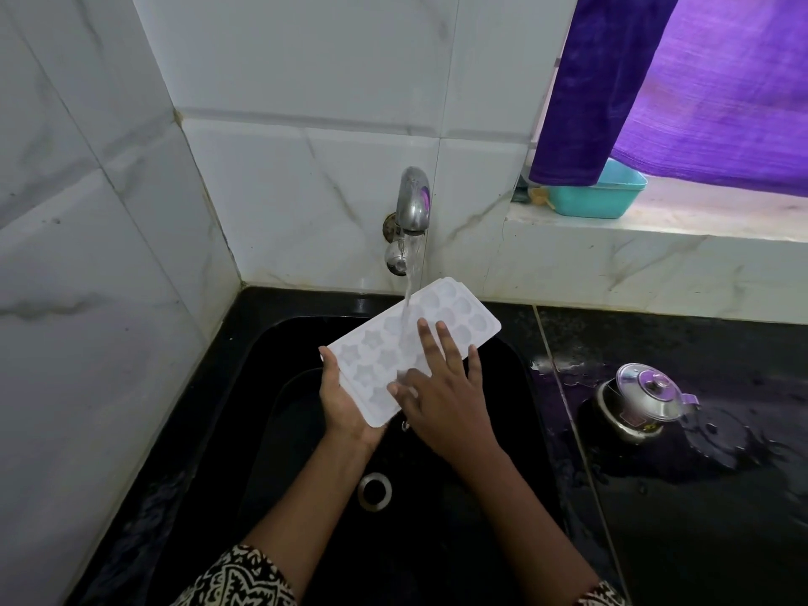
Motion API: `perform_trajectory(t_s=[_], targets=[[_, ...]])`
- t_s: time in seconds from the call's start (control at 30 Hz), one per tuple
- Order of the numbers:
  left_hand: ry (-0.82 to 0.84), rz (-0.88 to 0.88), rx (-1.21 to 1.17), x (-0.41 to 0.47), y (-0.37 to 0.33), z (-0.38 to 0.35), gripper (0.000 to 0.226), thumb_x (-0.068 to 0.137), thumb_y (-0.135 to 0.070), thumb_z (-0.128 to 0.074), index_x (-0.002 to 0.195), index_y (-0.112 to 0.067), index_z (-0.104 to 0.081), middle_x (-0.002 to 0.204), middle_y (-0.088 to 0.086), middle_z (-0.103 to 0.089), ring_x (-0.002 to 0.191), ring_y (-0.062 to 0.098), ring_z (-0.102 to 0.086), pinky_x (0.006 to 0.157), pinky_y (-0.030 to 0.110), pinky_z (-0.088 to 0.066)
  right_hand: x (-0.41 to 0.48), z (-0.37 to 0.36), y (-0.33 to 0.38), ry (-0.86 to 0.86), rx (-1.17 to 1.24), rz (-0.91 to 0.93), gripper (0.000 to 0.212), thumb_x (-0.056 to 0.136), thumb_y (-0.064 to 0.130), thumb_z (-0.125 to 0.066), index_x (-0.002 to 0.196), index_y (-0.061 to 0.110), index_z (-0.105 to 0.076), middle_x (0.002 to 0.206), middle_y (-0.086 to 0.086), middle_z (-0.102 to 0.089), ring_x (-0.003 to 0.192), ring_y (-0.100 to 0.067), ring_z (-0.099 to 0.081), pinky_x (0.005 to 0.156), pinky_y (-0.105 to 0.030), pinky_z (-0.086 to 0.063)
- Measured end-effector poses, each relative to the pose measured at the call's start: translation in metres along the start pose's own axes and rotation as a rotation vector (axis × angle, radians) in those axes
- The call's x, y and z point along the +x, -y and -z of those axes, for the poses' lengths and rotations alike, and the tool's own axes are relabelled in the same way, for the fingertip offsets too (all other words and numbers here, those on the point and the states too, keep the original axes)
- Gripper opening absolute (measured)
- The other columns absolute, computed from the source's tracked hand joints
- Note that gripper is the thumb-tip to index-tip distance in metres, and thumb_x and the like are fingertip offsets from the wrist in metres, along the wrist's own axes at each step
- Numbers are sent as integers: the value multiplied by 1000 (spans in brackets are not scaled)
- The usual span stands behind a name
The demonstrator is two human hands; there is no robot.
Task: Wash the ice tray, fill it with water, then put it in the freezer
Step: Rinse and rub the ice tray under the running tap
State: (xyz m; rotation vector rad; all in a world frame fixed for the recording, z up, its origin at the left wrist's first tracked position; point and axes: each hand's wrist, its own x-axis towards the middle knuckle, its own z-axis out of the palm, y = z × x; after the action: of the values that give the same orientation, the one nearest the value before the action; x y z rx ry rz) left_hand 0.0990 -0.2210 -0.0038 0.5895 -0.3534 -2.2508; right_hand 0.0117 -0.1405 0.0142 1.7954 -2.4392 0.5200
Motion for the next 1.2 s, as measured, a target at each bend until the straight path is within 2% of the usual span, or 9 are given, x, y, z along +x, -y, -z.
perform_trajectory(t_s=[0.07, 0.17, 0.33, 0.5, 0.63, 0.77, 0.93, 1.03, 1.2], targets=[[11, 7, -8, 0, 0, -2, 82, 90, -72, -23, 129, -6, -54, 128, 20, -61, 114, 37, -61, 94, 48, -50, -2, -5, 7, -68, -45, 24, 49, 88, 58, -30, 91, 26, -66, 156, -3, -21, 145, -21, -10, 110, -54, -9], [14, -9, 1, 3, -6, 2, 82, 90, -72, -24, 131, -7, -53, 129, 19, -61, 117, 37, -59, 96, 51, -48, -5, -6, -2, 29, -3, 40, 54, 88, 59, -24, 114, 29, -61, 157, 4, 0, 145, -14, 9, 115, -56, -4], [24, 7, -10, 2, 3, 2, 84, 89, -73, -25, 134, -6, -50, 133, 21, -57, 121, 38, -55, 103, 52, -41, -3, -8, 0, -77, -11, 19, 46, 90, 58, -30, 92, 27, -64, 157, -2, -15, 146, -19, -5, 110, -54, -10], [14, 13, -12, 2, -1, 2, 80, 90, -71, -25, 129, -8, -54, 128, 20, -61, 114, 38, -61, 93, 51, -50, -7, -3, -11, 69, 49, -11, 57, 87, 62, -18, 112, 31, -59, 154, 9, 13, 141, -9, 22, 115, -52, 0], [1, 23, 1, 0, 7, 1, 85, 88, -73, -24, 135, -6, -49, 131, 21, -58, 119, 38, -57, 100, 50, -43, -8, -6, 2, -47, 29, -33, 52, 89, 60, -26, 97, 24, -64, 158, 2, -6, 144, -12, 11, 111, -50, -1], [6, 0, 5, 2, 1, 2, 81, 90, -72, -23, 130, -8, -53, 127, 19, -62, 113, 37, -61, 90, 49, -53, -10, -2, -7, 91, 39, -7, 60, 86, 62, -17, 119, 30, -56, 153, 10, 15, 140, -8, 24, 115, -50, 4], [-2, 14, 12, 2, 3, -2, 85, 88, -74, -25, 134, -7, -50, 131, 20, -59, 117, 37, -59, 96, 49, -48, -9, -7, 1, -33, 31, -11, 51, 89, 58, -28, 110, 25, -62, 158, 0, -7, 145, -14, 6, 111, -51, -3], [16, 0, 15, 4, -4, -2, 83, 89, -73, -25, 131, -8, -52, 129, 19, -60, 117, 37, -59, 92, 49, -52, -11, -4, -3, 79, 90, -10, 62, 85, 62, -19, 126, 29, -52, 155, 11, 13, 141, -7, 22, 114, -48, 5], [6, 17, 23, 2, 5, -4, 85, 89, -73, -24, 135, -7, -49, 132, 20, -58, 119, 38, -57, 99, 50, -44, -8, -4, 3, -16, 72, -95, 55, 86, 61, -22, 102, 25, -61, 159, 3, -2, 145, -14, 10, 113, -52, -3]])
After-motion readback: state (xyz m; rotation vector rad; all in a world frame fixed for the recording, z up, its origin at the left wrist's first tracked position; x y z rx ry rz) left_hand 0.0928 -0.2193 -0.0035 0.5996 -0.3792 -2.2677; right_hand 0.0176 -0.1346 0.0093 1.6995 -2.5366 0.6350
